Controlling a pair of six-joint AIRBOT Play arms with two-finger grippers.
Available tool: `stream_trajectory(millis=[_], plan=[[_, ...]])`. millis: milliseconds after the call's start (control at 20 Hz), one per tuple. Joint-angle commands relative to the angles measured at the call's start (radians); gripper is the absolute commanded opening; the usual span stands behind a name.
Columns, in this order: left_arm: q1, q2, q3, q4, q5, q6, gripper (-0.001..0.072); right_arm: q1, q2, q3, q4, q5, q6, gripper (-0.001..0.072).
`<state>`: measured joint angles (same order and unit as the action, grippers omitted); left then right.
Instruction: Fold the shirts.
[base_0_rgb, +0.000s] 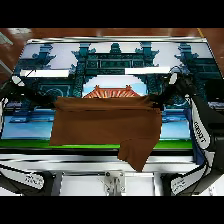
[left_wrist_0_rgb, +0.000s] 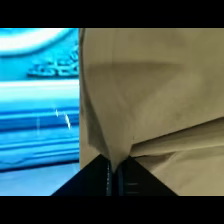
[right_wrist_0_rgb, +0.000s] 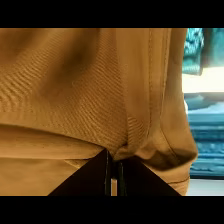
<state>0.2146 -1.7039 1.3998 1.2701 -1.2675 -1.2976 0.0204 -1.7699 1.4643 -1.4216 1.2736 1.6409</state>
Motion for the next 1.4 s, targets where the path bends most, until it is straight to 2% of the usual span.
stream_trajectory(millis=[0,50,100,150,200,250,300,350,450,500,600,700,800,950,1150,1350], plan=[[-0.012,-0.01,0.001,0.028,-0.05,-0.037,0.0038,0.001,-0.003,-0.018,-0.021,-0.023,0.049,0.0063],[-0.013,-0.014,0.001,0.028,-0.063,-0.036,0.0048,0.001,-0.003,-0.018,-0.008,-0.034,0.05,0.0083],[-0.01,-0.014,0.002,0.028,-0.081,-0.036,0.0129,0.001,-0.001,-0.013,0.013,-0.04,0.049,0.0204],[-0.006,-0.012,0.009,0.031,-0.114,-0.035,0.0235,-0.001,0.005,-0.002,0.039,-0.037,0.039,0.0437],[0.007,-0.01,0.026,0.032,-0.161,-0.034,0.0312,-0.001,0.018,0.014,0.044,-0.005,0.003,0.0544],[0.026,-0.005,0.046,0.033,-0.214,-0.032,0.037,-0.001,0.038,0.032,0.034,0.038,-0.045,0.0544],[0.051,0.006,0.063,0.032,-0.26,-0.034,0.0461,-0.001,0.067,0.05,-0.009,0.092,-0.084,0.0544],[0.085,0.03,0.067,0.032,-0.3,-0.035,0.0527,-0.001,0.106,0.069,-0.088,0.183,-0.105,0.0544],[0.159,0.092,0.05,0.032,-0.344,-0.034,0.0546,-0.008,0.199,0.069,-0.261,0.32,-0.149,0.0543],[0.2,0.131,0.018,0.027,-0.366,-0.024,0.0546,-0.028,0.249,0.051,-0.296,0.348,-0.155,0.0541],[0.277,0.225,-0.135,-0.013,-0.388,0.013,0.0546,-0.11,0.352,-0.048,-0.2,0.325,-0.152,0.054],[0.352,0.325,-0.357,-0.055,-0.304,0.075,0.0548,-0.209,0.442,-0.216,-0.049,0.256,-0.154,0.0541],[0.422,0.393,-0.552,-0.117,-0.212,0.136,0.0614,-0.29,0.5,-0.383,0.092,0.189,-0.19,0.0541],[0.464,0.397,-0.685,-0.153,-0.129,0.196,0.0613,-0.344,0.523,-0.525,0.238,0.132,-0.23,0.0541],[0.445,0.383,-0.741,-0.202,-0.016,0.198,0.0601,-0.341,0.523,-0.548,0.273,0.062,-0.23,0.054],[0.388,0.332,-0.756,-0.217,0.042,0.198,0.0585,-0.341,0.522,-0.548,0.268,0.051,-0.229,0.054]])
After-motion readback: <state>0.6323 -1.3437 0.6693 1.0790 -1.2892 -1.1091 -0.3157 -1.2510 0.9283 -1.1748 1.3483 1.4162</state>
